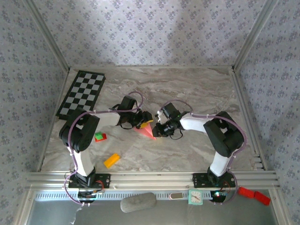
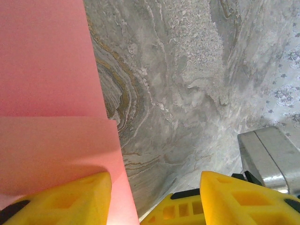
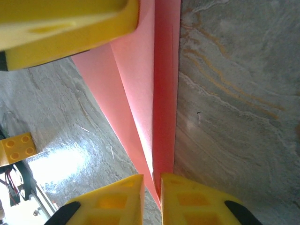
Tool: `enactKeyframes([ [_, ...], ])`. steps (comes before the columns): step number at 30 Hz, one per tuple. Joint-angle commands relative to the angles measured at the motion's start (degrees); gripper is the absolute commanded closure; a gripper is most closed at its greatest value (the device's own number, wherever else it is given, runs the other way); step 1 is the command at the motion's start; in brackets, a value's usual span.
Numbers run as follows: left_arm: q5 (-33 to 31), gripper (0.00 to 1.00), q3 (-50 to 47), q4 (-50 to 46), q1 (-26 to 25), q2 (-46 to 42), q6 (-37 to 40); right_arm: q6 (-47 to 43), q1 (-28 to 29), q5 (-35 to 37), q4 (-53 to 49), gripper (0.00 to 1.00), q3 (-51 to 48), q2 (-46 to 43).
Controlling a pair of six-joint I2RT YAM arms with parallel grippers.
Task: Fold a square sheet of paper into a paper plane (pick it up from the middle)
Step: Fourth fold the wing at the center of the table.
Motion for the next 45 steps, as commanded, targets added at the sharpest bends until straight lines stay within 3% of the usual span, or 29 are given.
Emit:
enactKeyframes([
  [1, 1.1, 0.47, 1.04, 0.21, -0.62, -1.69, 0.49, -1.09, 0.36, -0.91, -1.67, 0.84, 1.34, 1.11],
  [28, -0.68, 0.42, -1.77, -0.37, -0.37, -7.36, 0.44, -0.13, -0.52, -0.16, -1.48, 0.88, 0.63, 2.37],
  [39, -0.77, 0.54, -4.7, 0.37, -0.3, -5.85, 0.75, 0.05, -0.84, 0.11, -1.19, 0.89, 0.43, 2.46],
  [45, -0.04, 0.55, -2.88, 1.67, -0.4, -2.96, 0.36, -0.04, -0.92, -0.29, -1.46, 0.88, 0.51, 2.14],
])
